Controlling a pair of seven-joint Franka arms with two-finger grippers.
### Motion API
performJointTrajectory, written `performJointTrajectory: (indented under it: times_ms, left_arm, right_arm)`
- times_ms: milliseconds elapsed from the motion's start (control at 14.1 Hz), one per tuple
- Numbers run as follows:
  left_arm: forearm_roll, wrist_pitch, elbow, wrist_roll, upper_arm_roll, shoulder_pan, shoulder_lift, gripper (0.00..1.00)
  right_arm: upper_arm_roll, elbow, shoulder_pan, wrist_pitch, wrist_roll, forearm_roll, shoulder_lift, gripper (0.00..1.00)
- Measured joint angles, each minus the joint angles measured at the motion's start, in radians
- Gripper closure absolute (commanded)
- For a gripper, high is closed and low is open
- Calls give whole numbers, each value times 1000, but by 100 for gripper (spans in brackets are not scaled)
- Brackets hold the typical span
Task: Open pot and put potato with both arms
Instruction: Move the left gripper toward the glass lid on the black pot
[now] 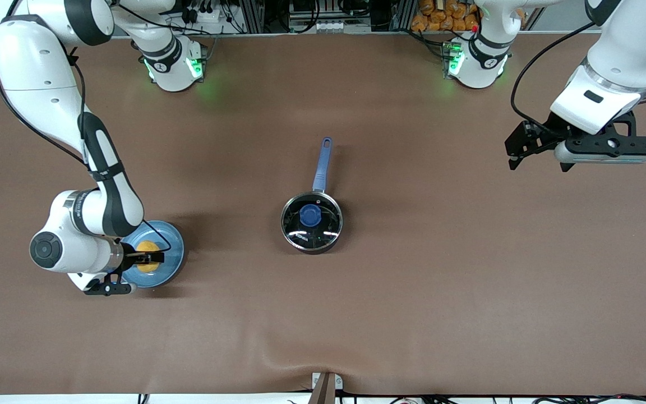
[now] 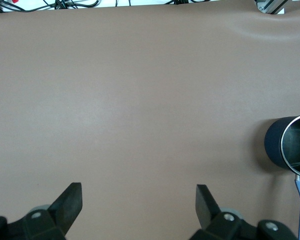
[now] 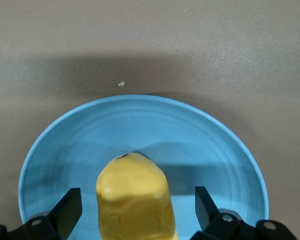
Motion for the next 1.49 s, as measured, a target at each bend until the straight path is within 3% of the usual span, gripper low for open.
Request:
performJointTrajectory:
  times_ms: [923,1135,1490]
  left_arm:
    - [0,17,-3,3,-1,-8,2,0]
    - [0,51,-13,3,-3,-72,23,0]
    - [0,94,-22,-27,26,-263,115,0]
  right_arm:
    - [-2,0,-1,0,0,1,0,0]
    - [-2,0,-1,0,0,1,0,0]
    - [-2,1,-1,0,0,1,0,0]
